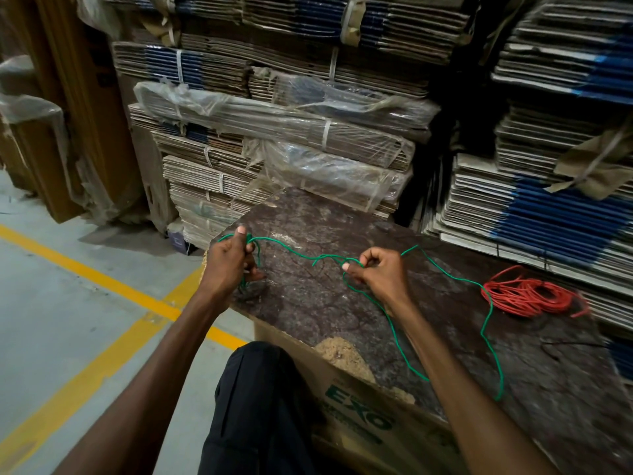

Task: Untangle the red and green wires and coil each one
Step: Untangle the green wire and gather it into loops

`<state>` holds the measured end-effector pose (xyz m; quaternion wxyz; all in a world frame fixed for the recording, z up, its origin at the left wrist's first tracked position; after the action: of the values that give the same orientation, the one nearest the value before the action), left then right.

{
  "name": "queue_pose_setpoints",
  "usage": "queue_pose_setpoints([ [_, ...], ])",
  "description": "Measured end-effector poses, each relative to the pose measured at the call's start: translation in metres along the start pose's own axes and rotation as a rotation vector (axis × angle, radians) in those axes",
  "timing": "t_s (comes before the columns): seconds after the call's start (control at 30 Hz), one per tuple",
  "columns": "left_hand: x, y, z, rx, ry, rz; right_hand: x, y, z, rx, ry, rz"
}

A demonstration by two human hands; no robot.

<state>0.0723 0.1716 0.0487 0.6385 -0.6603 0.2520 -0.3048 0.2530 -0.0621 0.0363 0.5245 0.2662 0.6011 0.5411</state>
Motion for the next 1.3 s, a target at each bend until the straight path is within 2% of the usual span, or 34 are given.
queue_pose_setpoints([
  [0.33,-0.001,-0.001,-0.002,-0.001,0.021,-0.014,0.005,0.005,0.001,-0.065,0.011,-0.169],
  [0.57,-0.001,-0.002,-0.001,-0.001,0.003,-0.016,-0.008,0.03,-0.004,0.123,0.109,0.245],
  [0.8,0.001,-0.001,0.0,0.011,0.0,0.019,-0.019,0.033,-0.009,0.308,0.158,0.534],
  [1.07,0.003,-0.004,0.002,0.019,0.009,0.013,-0.029,0.032,-0.004,0.382,0.126,0.67],
  [1.3,0.014,-0.004,0.002,0.014,0.035,-0.002,-0.036,0.028,-0.007,0.401,0.132,0.545],
])
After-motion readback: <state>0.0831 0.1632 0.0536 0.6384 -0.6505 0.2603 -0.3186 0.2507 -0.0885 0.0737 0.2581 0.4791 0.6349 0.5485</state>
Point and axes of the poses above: each hand's wrist, its own z-axis towards the middle knuckle, its own x-axis out of the palm, y = z × x, the point moved 9 cm from there along z, towards the middle knuckle, and after that the axes turned 1 degree about x, right-handed, at the moved point
